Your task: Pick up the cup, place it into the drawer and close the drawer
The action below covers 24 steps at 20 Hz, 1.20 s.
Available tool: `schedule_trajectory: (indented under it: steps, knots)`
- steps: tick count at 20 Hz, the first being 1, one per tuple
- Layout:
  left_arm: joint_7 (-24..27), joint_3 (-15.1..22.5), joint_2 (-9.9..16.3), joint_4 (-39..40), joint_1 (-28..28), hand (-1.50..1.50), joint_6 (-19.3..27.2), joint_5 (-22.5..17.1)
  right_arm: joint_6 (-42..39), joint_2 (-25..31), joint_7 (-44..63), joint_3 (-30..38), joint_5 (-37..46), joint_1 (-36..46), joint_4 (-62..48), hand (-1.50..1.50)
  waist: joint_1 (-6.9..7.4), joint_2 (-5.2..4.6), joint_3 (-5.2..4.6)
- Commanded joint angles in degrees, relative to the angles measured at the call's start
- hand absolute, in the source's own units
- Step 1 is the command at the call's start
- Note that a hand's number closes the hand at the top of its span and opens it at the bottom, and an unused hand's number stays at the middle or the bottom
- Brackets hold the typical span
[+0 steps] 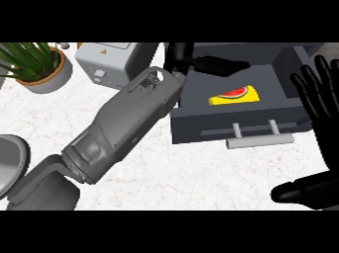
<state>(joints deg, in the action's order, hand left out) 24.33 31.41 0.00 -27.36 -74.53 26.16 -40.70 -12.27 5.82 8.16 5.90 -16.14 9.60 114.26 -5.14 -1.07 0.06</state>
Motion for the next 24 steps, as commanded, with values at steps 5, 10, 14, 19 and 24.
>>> schedule_trajectory:
  steps: [5, 10, 14, 19, 24]
  knots:
    - [3.3, -5.2, 0.0, -3.5, 1.5, -1.50, -5.3, -4.0, -2.3, 1.8, 0.8, 1.8, -3.6, -2.6, 3.0, 1.50, 3.78, 0.92, -0.05]
    - [0.5, -6.8, 4.8, -12.2, 7.0, -1.50, -3.8, -3.9, -9.5, 7.9, -0.2, 2.8, -2.4, -5.0, 2.7, 1.50, 5.82, 1.43, -0.07]
    - [-2.2, -7.2, 7.7, -20.4, 12.9, -1.50, -0.1, -3.9, -9.7, 10.1, 0.5, 1.5, 3.8, -5.3, 5.0, 1.50, 6.60, 1.74, -0.09]
    - [-4.7, -8.0, 16.1, -31.6, 24.7, -1.50, -2.2, -4.7, -10.3, 10.2, 2.1, -2.2, 8.8, -8.4, 8.2, 1.50, 6.87, 1.71, -0.11]
    - [-7.0, -9.3, 22.9, -44.9, 37.3, -1.50, -3.4, -5.7, -10.5, 9.9, -2.4, -1.9, 13.7, -9.7, 2.5, 1.50, 6.97, 1.50, -0.06]
